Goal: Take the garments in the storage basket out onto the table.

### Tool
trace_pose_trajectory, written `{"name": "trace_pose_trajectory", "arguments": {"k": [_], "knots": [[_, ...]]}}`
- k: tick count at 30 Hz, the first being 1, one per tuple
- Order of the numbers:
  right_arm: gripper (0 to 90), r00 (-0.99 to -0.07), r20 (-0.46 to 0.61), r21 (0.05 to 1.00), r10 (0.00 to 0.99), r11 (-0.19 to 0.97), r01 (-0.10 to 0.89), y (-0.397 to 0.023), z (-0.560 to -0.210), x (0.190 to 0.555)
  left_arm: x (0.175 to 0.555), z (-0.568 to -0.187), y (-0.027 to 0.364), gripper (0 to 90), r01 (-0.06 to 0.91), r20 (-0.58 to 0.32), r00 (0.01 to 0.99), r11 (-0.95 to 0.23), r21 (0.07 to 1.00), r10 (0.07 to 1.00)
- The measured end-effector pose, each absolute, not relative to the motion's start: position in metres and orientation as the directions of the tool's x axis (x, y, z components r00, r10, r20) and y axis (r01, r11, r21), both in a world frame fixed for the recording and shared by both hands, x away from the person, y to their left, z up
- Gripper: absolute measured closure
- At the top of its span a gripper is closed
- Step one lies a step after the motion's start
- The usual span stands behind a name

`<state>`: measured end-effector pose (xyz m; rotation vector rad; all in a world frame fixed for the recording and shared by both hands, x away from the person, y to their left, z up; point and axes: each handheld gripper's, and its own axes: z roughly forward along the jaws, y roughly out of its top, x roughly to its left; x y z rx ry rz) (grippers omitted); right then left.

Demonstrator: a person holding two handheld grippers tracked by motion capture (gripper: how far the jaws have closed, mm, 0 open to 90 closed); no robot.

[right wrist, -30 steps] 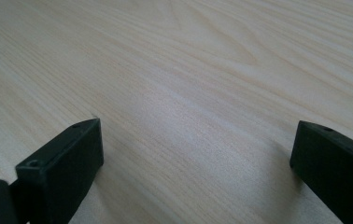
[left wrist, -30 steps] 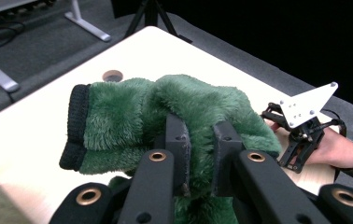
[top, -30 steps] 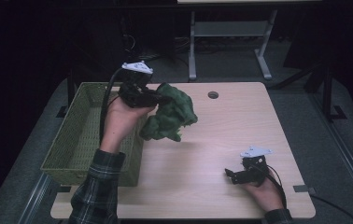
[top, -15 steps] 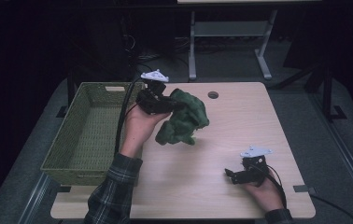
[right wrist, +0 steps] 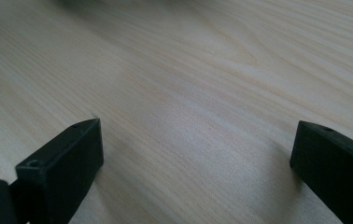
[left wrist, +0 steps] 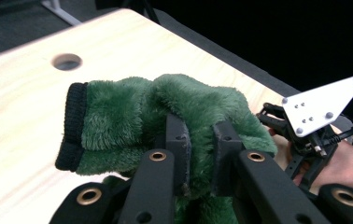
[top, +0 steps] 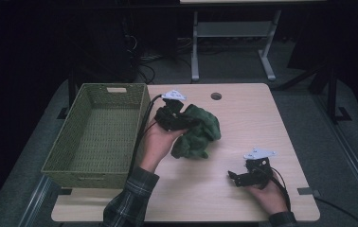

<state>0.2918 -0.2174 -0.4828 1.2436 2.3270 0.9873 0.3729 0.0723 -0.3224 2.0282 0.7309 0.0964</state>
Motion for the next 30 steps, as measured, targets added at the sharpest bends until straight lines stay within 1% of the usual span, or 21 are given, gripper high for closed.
{"name": "trace_pose_trajectory", "arguments": {"k": [4, 5, 9, 10, 15, 26, 30], "knots": [[2.4, -0.569, 0.038, 0.705, 0.821, 0.382, 0.598, -0.218, -0.483, 0.292, 0.37, -0.336, 0.065, 80.5, 0.464, -0.225, 0.822, -0.386, 0.797, 0.523], [2.3, -0.569, 0.039, 0.704, 0.821, 0.382, 0.598, -0.218, -0.483, 0.292, 0.37, -0.345, 0.061, 80.5, 0.475, -0.233, 0.82, -0.394, 0.787, 0.522], [2.4, -0.57, 0.04, 0.704, 0.821, 0.382, 0.598, -0.218, -0.483, 0.291, 0.369, -0.359, 0.056, 80.3, 0.491, -0.251, 0.816, -0.396, 0.776, 0.52], [2.4, -0.571, 0.038, 0.704, 0.82, 0.383, 0.598, -0.218, -0.483, 0.291, 0.369, -0.368, 0.053, 80.2, 0.498, -0.258, 0.817, -0.405, 0.767, 0.516], [2.3, -0.571, 0.038, 0.704, 0.82, 0.383, 0.598, -0.218, -0.483, 0.291, 0.368, -0.389, 0.044, 79.7, 0.521, -0.285, 0.813, -0.417, 0.744, 0.507], [2.3, -0.571, 0.039, 0.704, 0.82, 0.383, 0.598, -0.218, -0.483, 0.291, 0.375, -0.428, 0.022, 78.7, 0.523, -0.283, 0.829, -0.487, 0.7, 0.483], [2.3, -0.571, 0.038, 0.704, 0.82, 0.384, 0.598, -0.218, -0.483, 0.291, 0.376, -0.44, 0.015, 78.3, 0.531, -0.291, 0.826, -0.494, 0.689, 0.482]]}}
